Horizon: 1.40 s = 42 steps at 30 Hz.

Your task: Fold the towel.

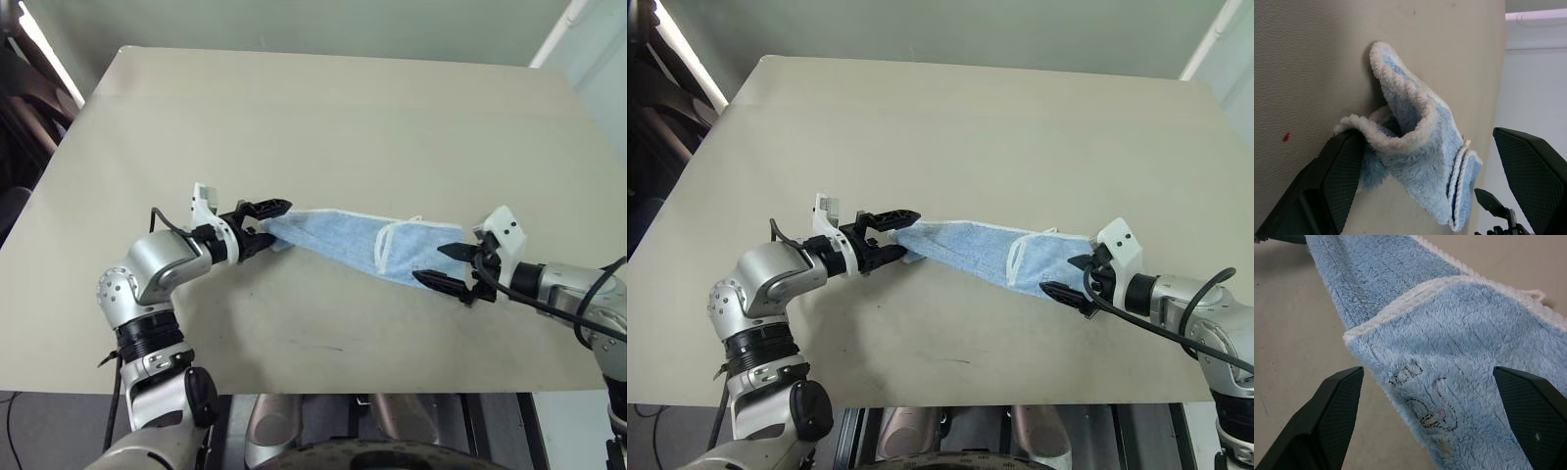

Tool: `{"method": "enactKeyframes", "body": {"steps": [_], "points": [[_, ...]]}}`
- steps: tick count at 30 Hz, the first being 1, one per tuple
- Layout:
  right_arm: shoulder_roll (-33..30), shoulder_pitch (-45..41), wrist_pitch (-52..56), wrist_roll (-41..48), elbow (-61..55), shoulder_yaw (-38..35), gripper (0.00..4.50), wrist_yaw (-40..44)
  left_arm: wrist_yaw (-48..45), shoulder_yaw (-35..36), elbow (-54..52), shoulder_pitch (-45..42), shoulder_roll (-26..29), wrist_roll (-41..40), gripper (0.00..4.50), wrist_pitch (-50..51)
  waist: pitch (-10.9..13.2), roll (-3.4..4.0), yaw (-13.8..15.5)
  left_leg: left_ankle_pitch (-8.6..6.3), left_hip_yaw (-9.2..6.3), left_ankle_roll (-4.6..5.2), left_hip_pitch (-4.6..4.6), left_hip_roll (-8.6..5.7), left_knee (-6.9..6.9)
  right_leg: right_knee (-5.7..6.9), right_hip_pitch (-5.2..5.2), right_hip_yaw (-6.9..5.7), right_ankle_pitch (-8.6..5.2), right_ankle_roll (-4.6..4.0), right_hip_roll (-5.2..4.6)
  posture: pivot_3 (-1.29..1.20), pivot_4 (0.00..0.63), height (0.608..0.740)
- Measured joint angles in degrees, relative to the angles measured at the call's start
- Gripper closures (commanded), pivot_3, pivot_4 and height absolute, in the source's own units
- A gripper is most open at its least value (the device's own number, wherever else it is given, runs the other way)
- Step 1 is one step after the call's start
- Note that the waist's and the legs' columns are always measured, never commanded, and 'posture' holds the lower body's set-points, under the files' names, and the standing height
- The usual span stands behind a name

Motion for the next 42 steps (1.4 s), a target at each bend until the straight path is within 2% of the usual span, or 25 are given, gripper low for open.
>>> {"method": "enactKeyframes", "body": {"steps": [4,9,10,13,22,23,30,35,42], "points": [[0.0,0.0,-0.4,-0.1,0.3,0.1,0.0,0.0,-2.5,-0.1,0.0,0.2,0.9,0.1,0.02,0.6,0.0,0.0,0.0,0.0,0.0,0.0,0.0,0.01,0.0,0.0,-0.01,0.0,0.0,0.0,0.0,0.0,0.15,0.697],[0.0,-0.1,-1.2,-0.7,0.7,0.2,0.0,0.0,-6.9,-3.5,0.3,2.0,6.6,0.1,0.02,3.3,0.0,0.0,0.0,-0.01,-0.04,-0.01,-0.01,0.04,-0.01,0.0,-0.03,0.0,0.01,-0.02,0.0,0.0,0.15,0.697],[0.0,-0.1,-1.3,-0.7,0.7,0.2,0.0,0.0,-7.6,-4.0,0.3,2.2,7.1,0.1,0.19,3.4,0.0,0.0,0.0,-0.01,-0.05,-0.01,-0.01,0.04,-0.01,0.0,-0.02,0.0,0.01,-0.02,-0.01,0.0,0.15,0.697],[0.0,-0.1,-1.6,-0.8,0.7,0.3,0.0,0.0,-9.4,-5.2,1.0,3.0,8.7,0.1,0.93,3.4,0.0,0.0,0.0,-0.01,-0.09,-0.01,-0.01,0.04,-0.01,0.01,-0.01,0.0,0.01,-0.01,-0.03,0.0,0.15,0.697],[0.0,-0.1,-1.7,-1.1,0.7,0.3,0.0,0.0,-12.1,-5.9,1.6,3.9,9.6,0.2,4.3,3.0,0.0,0.0,0.1,-0.02,-0.1,-0.04,-0.02,0.03,-0.01,0.01,-0.03,0.0,0.01,-0.02,-0.01,0.0,0.15,0.697],[0.0,-0.1,-1.7,-1.1,0.7,0.3,0.0,0.0,-12.5,-5.9,1.7,3.9,9.7,0.2,4.44,3.0,0.0,0.0,0.1,-0.02,-0.1,-0.04,-0.02,0.03,-0.01,0.01,-0.03,0.0,0.01,-0.02,-0.01,0.0,0.15,0.697],[0.0,-0.1,-1.7,-1.1,0.7,0.3,0.0,0.0,-15.7,-6.0,3.6,3.8,11.3,0.2,4.44,3.7,0.0,0.0,0.0,-0.02,-0.11,-0.04,-0.02,0.04,-0.01,0.01,-0.03,0.0,0.02,-0.03,-0.01,0.0,0.15,0.697],[-0.1,-0.1,-1.7,-1.1,0.7,0.3,0.0,0.0,-21.0,-7.4,6.2,1.0,17.4,0.3,4.44,5.4,0.0,-0.01,0.0,-0.03,-0.22,-0.09,-0.06,0.07,-0.02,0.04,-0.08,-0.02,0.04,-0.08,0.0,0.0,0.15,0.697],[-0.5,-0.2,-2.5,-1.1,0.7,0.3,0.0,0.6,-33.7,-14.5,4.9,-6.5,26.1,0.3,4.44,6.9,0.0,-0.01,0.1,-0.09,-0.28,-0.18,-0.18,0.07,0.0,0.01,-0.18,0.01,0.02,-0.05,-0.03,0.0,0.15,0.697]]}}
